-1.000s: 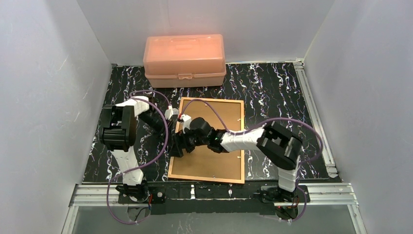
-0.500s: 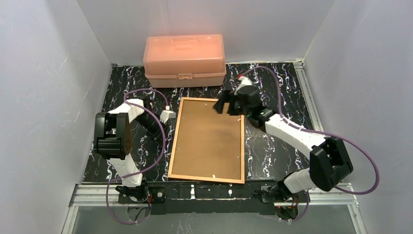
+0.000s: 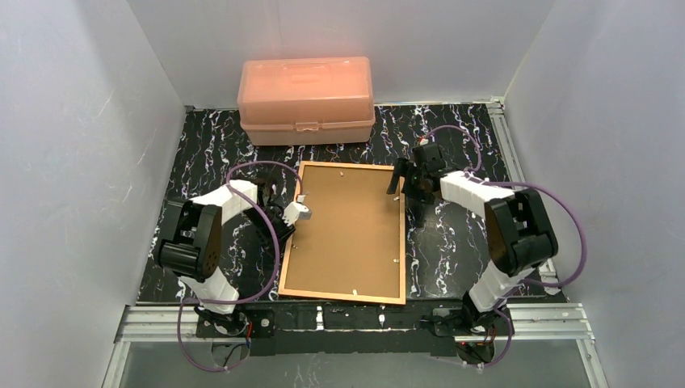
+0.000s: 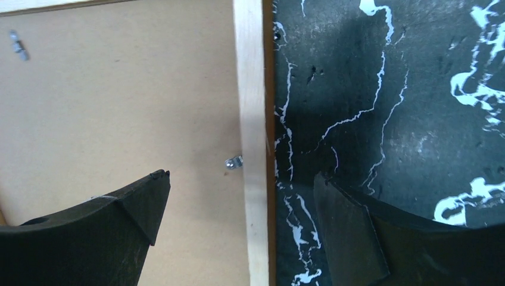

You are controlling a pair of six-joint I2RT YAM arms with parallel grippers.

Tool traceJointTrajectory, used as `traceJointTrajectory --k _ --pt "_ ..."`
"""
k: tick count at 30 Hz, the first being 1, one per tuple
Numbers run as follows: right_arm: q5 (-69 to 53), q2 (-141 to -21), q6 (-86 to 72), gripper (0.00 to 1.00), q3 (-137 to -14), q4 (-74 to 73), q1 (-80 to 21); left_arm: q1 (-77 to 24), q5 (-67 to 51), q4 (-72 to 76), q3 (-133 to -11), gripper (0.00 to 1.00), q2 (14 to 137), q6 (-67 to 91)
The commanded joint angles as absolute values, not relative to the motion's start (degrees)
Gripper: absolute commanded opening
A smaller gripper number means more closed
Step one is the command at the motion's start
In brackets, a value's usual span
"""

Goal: Put the photo into the frame

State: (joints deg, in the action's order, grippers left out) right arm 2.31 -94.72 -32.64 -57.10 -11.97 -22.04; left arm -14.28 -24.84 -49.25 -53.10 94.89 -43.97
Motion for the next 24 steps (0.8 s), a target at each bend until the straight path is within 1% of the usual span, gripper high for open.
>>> traceJointTrajectory --k 1,9,19,24 --pt "-2.7 -98.6 -31.9 0.99 -60.6 -9.1 -20.1 -15.1 -24.9 -49.3 -51.7 0.18 92.2 -45.5" --pt "-8.8 -105.2 -33.0 0.99 -65.7 -4.5 -19.8 -16.1 -29.7 -50.3 -50.4 0.19 90.3 -48.8" --pt "-10.8 -112.8 -32.1 0.99 -77.2 -7.5 -21.3 -17.3 -32.3 -53.0 -55.2 0.20 94.8 -52.0" --pt "-10.5 -116.3 -30.9 0.99 -82.4 -9.7 -25.4 -18.7 -35.2 -57.3 -57.9 0.25 96.8 -55.5"
